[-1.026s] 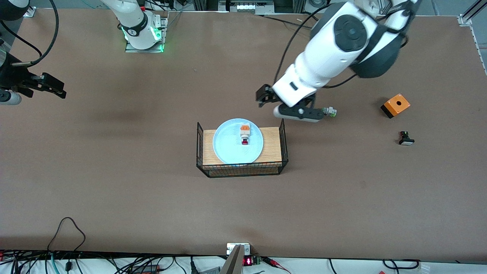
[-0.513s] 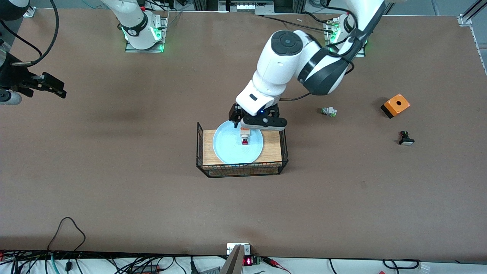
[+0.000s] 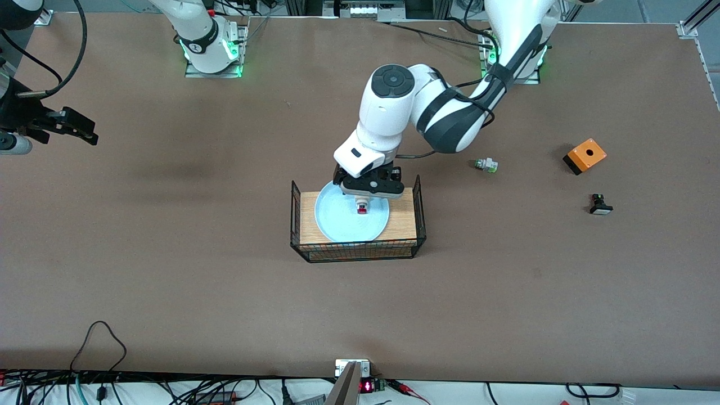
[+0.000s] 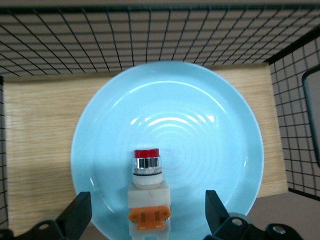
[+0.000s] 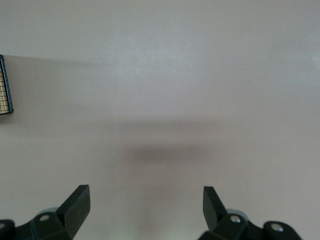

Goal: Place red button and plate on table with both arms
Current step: 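Lower the left gripper onto the red button on the plate and grasp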

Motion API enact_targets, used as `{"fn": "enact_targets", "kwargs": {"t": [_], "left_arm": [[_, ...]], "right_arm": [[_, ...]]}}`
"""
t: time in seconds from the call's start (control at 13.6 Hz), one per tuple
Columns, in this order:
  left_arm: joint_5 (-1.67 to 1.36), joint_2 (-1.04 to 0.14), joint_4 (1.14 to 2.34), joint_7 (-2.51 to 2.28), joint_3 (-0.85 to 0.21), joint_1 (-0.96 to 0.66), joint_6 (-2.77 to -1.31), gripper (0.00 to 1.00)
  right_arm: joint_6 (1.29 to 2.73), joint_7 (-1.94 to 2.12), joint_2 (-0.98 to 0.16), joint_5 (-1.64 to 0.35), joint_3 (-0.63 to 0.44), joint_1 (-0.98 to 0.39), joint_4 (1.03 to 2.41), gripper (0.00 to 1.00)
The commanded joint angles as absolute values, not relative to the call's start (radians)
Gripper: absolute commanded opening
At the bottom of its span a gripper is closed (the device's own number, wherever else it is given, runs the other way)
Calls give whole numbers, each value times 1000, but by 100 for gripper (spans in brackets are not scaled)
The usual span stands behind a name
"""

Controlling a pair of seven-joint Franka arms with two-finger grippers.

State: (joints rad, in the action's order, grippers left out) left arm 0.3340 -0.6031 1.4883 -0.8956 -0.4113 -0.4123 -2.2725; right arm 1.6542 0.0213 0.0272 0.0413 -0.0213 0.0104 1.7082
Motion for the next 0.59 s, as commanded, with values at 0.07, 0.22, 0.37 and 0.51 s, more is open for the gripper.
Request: {"fn": "enact_targets", "kwargs": {"t": [0.07, 0.22, 0.37, 0.51], "left_arm": [[383, -646, 1448, -914, -397, -446, -2270, 100], [385, -658, 1448, -913, -397, -449, -2272, 97], [403, -667, 1448, -914, -396, -449, -2272, 86], [410, -667, 1448, -914, -397, -449, -2272, 63]], "right_arm": [[1637, 37, 25, 26, -20, 15, 1694, 100], [1641, 37, 23, 26, -18, 15, 1694, 100], [1643, 35, 23, 25, -18, 15, 1694, 100], [1649, 37, 21, 25, -18, 15, 1694, 100]]}}
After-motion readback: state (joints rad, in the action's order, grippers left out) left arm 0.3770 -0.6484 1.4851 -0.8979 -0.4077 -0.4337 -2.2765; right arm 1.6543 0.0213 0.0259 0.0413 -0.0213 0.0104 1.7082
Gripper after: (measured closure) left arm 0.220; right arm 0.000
